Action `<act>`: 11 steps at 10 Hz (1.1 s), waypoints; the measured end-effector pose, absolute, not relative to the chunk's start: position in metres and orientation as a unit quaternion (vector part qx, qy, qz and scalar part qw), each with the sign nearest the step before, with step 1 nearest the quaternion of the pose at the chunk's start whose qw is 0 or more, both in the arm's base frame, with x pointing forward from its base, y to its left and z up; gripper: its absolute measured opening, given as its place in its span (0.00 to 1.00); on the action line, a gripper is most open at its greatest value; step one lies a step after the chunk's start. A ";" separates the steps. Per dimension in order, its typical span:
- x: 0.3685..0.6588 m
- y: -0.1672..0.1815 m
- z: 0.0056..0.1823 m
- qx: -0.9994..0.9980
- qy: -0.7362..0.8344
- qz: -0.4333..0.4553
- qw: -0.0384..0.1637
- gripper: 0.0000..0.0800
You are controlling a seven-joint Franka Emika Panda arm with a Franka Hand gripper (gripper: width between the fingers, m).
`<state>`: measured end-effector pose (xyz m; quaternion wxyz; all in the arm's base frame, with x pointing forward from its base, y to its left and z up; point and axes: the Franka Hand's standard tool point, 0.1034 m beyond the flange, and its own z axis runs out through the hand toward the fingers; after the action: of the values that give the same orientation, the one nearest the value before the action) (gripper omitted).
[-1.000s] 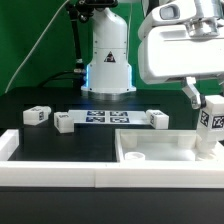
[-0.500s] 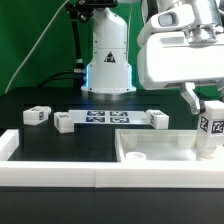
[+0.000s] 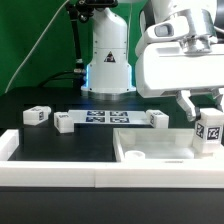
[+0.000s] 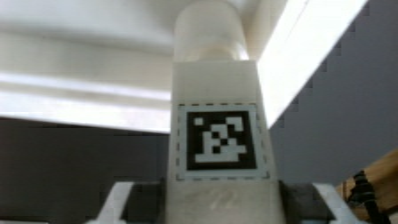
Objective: Assemble one leg
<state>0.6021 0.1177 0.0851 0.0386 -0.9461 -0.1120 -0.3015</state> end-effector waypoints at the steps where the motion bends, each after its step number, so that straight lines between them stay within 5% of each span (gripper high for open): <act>1: 0.601 0.118 0.085 -0.946 -0.115 -0.302 0.037 0.37; 5: 0.600 0.118 0.082 -0.949 -0.120 -0.289 0.038 0.37; 7: 0.600 0.118 0.082 -0.949 -0.120 -0.288 0.038 0.74; 11: 0.599 0.118 0.082 -0.949 -0.120 -0.288 0.038 0.81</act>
Offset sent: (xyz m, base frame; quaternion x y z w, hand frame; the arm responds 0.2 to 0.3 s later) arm 0.0000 0.0000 0.0000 0.0000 0.0000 0.0000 1.0000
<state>0.5995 0.1180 0.0817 0.0378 -0.9494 -0.1200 -0.2877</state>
